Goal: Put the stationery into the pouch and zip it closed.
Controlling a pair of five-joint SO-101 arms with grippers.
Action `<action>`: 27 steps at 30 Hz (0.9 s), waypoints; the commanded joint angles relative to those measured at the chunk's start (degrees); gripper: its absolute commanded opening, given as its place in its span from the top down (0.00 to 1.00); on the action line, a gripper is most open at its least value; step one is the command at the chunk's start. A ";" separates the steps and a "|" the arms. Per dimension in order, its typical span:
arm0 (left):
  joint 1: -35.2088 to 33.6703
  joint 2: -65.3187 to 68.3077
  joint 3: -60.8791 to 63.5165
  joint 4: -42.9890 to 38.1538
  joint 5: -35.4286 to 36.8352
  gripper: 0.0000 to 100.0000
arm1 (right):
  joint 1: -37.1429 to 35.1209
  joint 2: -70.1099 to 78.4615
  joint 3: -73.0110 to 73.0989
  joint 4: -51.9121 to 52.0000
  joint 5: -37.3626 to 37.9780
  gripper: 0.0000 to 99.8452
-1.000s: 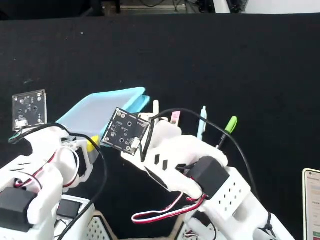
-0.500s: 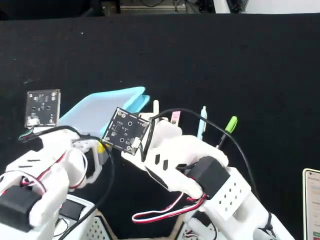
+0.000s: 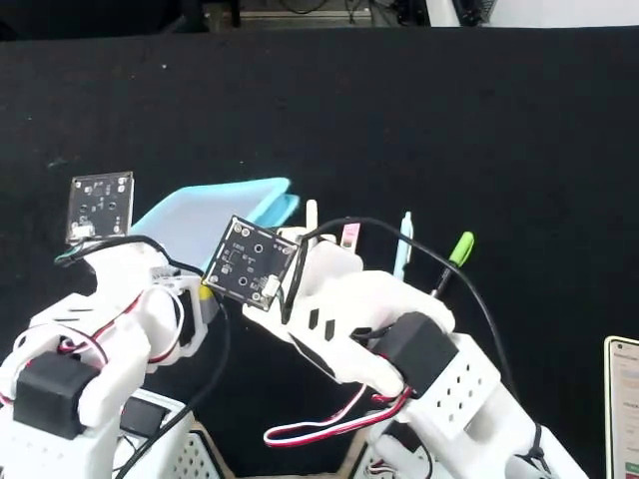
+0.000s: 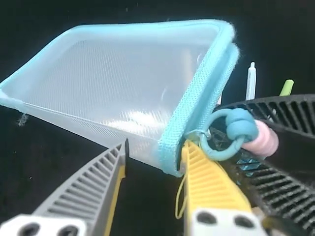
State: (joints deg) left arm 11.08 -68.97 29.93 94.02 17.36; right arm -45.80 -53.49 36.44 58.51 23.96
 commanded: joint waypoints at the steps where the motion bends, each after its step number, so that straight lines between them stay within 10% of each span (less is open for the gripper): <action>1: -0.57 0.00 -0.57 -0.79 -0.09 0.82 | 0.35 -2.24 -3.38 0.09 -0.62 0.99; 15: -0.75 -0.09 -1.19 -0.70 0.00 0.97 | 1.14 -2.33 -1.01 0.18 -0.35 0.99; 27: -22.55 0.44 -11.30 -1.05 -7.38 0.97 | 13.01 -11.03 -0.75 0.79 -0.26 0.99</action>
State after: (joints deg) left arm -4.75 -69.05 25.63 93.58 12.79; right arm -36.66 -59.74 36.53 59.12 23.96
